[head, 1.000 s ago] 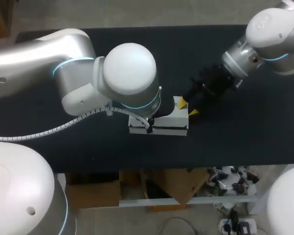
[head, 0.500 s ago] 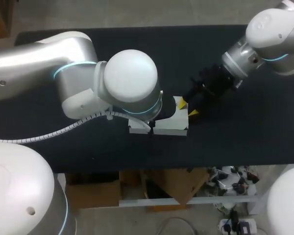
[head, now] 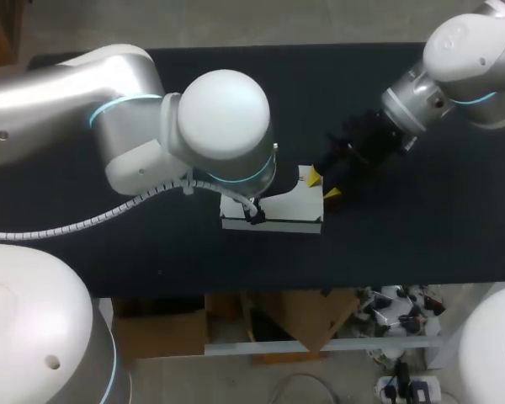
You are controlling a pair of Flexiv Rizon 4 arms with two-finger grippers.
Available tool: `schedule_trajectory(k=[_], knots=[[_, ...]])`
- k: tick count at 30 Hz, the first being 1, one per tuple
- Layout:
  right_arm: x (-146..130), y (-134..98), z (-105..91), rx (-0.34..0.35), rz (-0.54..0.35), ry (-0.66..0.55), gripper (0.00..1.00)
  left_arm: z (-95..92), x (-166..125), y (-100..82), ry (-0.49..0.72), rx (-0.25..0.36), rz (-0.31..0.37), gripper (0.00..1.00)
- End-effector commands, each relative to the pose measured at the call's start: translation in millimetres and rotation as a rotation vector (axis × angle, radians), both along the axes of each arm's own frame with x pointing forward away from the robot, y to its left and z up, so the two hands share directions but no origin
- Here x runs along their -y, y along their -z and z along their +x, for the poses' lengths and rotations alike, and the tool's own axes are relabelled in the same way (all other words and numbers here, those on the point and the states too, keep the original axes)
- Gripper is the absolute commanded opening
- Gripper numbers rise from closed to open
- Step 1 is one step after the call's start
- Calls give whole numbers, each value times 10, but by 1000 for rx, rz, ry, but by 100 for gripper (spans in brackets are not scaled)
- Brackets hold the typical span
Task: Assemble the packaging by folding the flat box into shape, placing the metal phone stand inside, and closing the box properly
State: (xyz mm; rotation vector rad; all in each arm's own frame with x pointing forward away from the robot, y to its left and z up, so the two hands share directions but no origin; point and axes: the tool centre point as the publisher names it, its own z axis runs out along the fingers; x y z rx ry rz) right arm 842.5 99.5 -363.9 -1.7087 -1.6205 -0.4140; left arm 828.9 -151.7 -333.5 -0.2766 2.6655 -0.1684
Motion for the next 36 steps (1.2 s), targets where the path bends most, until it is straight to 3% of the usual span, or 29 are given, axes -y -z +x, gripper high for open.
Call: schedule_trajectory(k=[1, 14, 20, 30, 34, 36], knots=[[1, -24, -1, -1, -1, -1, 45, 61, 14, -9, -2, -9, -1, 91], [-8, -45, -7, 5, -1, -5, 45, 121, 69, 30, -1, 6, 29, 87], [-10, -49, -8, 6, -2, -5, 46, 123, 77, 30, -3, 13, 31, 72], [-18, -44, -10, 4, -3, -6, 45, 121, 84, 41, -9, 25, 35, 68], [-18, -44, -10, 4, -3, -6, 44, 136, 96, 57, -20, 31, 35, 55], [-18, -44, -10, 4, -3, -6, 44, 139, 104, 67, -21, 34, 37, 54]])
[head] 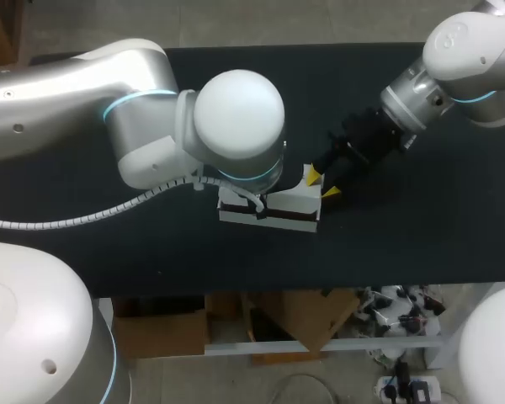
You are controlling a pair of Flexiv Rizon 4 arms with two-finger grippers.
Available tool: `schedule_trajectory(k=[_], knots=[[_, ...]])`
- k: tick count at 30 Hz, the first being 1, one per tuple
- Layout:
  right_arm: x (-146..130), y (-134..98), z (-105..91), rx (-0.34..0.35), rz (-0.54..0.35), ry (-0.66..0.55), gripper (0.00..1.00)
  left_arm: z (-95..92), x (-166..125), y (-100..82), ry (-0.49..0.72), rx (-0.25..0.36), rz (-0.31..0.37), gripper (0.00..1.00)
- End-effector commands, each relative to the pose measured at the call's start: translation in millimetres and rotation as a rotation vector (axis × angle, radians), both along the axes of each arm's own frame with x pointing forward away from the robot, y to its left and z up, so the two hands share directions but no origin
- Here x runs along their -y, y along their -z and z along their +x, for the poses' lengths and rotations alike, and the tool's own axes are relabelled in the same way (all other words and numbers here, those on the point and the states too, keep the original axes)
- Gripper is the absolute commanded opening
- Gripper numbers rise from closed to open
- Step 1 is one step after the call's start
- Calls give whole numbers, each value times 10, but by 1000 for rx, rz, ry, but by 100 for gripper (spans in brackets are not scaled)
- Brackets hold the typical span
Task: Assemble the packaging by folding the flat box into shape, placing the metal phone stand inside, and closing the box properly
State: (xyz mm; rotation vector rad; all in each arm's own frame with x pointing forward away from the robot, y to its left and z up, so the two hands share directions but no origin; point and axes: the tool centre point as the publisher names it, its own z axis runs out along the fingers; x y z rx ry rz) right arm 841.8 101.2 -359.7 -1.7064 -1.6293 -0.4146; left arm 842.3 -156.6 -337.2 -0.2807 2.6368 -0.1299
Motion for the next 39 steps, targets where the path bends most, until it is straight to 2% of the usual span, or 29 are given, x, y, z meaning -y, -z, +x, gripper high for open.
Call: schedule_trajectory(k=[1, 16, 24, 39], knots=[[-1, -1, -3, -1, 0, -1, 44, 8, 59, 34, -8, 9, 8, 53], [-1, -1, -3, -1, 0, -1, 43, -18, 86, 28, -28, 36, -18, 45], [-1, -1, -3, -1, 0, -1, 43, -35, 121, 11, -39, 47, -41, 35], [-1, -1, -3, -1, 0, -1, 43, -81, 186, 6, -36, 73, -61, 28]])
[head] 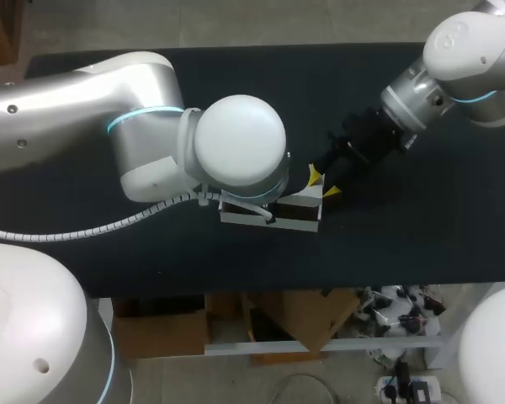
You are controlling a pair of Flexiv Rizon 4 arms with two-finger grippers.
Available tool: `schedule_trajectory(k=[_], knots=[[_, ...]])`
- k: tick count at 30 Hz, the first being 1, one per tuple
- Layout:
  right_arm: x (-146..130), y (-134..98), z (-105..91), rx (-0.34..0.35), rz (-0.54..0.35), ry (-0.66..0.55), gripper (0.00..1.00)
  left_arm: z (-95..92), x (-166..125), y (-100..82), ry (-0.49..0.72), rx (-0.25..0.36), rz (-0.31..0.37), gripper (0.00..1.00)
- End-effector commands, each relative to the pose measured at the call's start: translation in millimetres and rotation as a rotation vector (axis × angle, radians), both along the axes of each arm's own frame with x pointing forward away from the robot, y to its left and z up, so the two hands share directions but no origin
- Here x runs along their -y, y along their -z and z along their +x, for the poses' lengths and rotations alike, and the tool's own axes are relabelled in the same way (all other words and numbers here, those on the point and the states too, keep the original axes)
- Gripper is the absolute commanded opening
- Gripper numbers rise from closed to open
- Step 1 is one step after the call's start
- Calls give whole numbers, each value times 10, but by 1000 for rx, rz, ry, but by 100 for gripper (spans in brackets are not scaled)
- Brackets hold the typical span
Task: Assemble the packaging by folding the flat box into shape, placing the metal phone stand inside, and closing the box properly
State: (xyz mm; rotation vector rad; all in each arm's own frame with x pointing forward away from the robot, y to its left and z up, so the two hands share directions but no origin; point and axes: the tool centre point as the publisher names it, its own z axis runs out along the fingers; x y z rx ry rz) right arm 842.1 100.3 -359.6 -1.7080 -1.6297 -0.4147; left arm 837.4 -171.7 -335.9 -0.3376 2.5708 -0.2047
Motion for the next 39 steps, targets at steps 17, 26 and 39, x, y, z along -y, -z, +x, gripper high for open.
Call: schedule_trajectory(k=[17, 26, 39], knots=[[-10, 0, -6, -2, 1, -2, 43, -185, 174, 21, 15, 50, 0, 29], [-10, 0, -6, -2, 1, -2, 42, -177, 185, 14, 7, 60, 12, 28], [-10, 0, -6, -2, 1, -2, 43, -93, -3, -36, -12, 38, 14, 62]])
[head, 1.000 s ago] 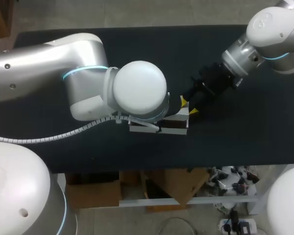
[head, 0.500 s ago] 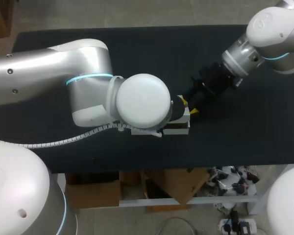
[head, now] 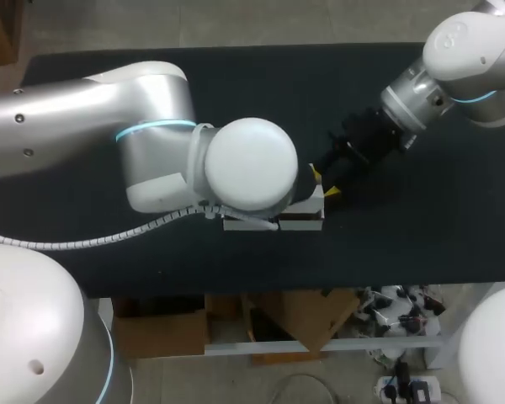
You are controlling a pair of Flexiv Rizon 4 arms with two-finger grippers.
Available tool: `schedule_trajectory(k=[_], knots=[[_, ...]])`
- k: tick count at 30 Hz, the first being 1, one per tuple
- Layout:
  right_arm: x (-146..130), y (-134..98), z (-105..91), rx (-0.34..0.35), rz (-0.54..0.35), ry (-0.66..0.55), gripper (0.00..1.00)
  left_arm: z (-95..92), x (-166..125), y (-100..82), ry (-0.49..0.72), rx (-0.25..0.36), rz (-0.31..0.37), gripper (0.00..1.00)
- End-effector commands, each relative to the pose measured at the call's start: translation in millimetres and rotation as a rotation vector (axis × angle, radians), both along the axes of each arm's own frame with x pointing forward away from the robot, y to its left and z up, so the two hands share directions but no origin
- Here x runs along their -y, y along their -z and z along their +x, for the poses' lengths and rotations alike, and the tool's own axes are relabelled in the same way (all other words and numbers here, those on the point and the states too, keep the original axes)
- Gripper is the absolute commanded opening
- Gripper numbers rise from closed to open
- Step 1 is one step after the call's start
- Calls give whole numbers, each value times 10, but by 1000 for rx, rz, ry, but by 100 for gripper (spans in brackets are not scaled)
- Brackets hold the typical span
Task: Assemble the packaging by folding the flat box into shape, placing the metal phone stand inside, and closing the box properly
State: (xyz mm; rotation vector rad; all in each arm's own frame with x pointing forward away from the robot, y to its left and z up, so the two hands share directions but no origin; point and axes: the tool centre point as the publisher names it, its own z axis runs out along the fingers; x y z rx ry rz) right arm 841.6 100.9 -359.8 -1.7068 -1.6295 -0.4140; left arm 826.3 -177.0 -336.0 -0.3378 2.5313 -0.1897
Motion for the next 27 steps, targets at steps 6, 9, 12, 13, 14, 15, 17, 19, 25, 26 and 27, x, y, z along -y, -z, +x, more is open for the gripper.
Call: schedule_trajectory(k=[6, 9, 12, 13, 14, 15, 17, 19, 25, 26, 27], knots=[[-4, -2, -1, -1, 0, -1, 42, 103, -154, -46, -6, -10, 7, 76], [-4, -2, -1, -1, 0, -1, 42, 168, -208, -37, -1, -25, 6, 79], [-4, -2, -1, -1, 0, -1, 43, 211, -227, -17, -1, -30, 11, 79], [-4, -2, -1, -1, 0, -1, 42, 221, -231, -11, 3, -32, 13, 78], [-4, -2, -1, -1, 0, -1, 42, 230, -236, -5, 5, -33, 13, 78], [-4, -2, -1, -1, 0, -1, 42, 240, -238, 1, 6, -33, 14, 78], [-4, -2, -1, -1, 0, -1, 42, 253, -238, 11, 14, -35, 18, 76], [-4, -2, -1, -1, 0, -1, 43, 267, -238, 19, 27, -33, 21, 74], [-4, -2, -1, -1, 0, -1, 43, 283, -200, 67, 54, -27, 45, 69], [-4, -2, -1, -1, 0, -1, 42, 285, -195, 70, 57, -27, 45, 66], [-4, -2, -1, -1, 0, -1, 42, 287, -187, 75, 61, -27, 45, 64]])
